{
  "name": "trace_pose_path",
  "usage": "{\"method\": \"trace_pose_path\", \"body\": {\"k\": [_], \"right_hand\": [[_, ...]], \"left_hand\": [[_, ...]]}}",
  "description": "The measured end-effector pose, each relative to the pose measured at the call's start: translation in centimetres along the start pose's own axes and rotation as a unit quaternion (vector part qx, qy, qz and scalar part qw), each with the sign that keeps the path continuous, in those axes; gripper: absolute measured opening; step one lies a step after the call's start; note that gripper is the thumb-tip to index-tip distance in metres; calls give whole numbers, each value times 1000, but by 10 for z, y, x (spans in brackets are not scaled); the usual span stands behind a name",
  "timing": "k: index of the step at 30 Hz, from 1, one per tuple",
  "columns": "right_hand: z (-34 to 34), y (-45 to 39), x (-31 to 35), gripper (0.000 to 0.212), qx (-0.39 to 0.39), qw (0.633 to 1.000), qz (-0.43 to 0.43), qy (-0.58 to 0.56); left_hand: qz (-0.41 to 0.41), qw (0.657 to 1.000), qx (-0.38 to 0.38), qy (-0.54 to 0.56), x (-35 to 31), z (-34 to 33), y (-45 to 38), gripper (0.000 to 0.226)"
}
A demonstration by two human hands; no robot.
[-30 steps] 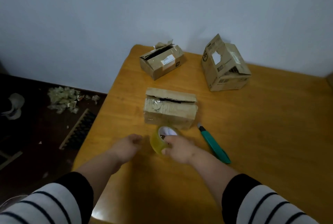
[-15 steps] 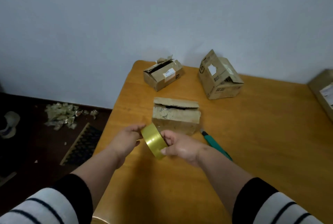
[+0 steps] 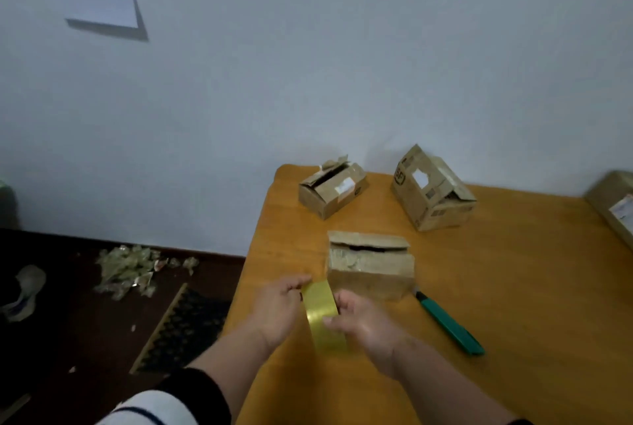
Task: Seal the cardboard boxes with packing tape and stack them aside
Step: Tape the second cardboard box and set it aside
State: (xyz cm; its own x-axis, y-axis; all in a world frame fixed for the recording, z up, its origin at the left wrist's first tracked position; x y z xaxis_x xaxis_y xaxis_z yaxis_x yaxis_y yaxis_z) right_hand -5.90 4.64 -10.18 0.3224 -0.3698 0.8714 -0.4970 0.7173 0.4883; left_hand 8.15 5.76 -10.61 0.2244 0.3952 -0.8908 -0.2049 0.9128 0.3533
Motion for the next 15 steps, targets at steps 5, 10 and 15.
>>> {"method": "trace_pose_path", "body": {"k": [5, 10, 15], "right_hand": [[29, 6, 19, 20, -66, 995, 1, 80], [44, 4, 26, 27, -60, 991, 5, 118], [75, 2, 17, 20, -78, 989, 7, 129]], "left_hand": [[-82, 985, 32, -149, -25, -10, -10, 37], [-83, 983, 21, -162, -38, -26, -13, 35], [-109, 971, 8, -215, -54, -55, -7, 38]]}}
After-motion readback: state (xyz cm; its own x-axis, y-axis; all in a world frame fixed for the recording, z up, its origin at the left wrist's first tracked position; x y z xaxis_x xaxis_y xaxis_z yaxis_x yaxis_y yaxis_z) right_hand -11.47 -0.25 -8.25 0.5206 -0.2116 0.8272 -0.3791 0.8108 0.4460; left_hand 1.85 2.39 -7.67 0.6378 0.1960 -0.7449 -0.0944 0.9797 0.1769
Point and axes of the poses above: each hand's wrist, its own y-axis away from the middle knuckle, its own z-axis out of the back of the hand, x = y × z, the point moved 8 cm from there along -y, towards the middle knuckle
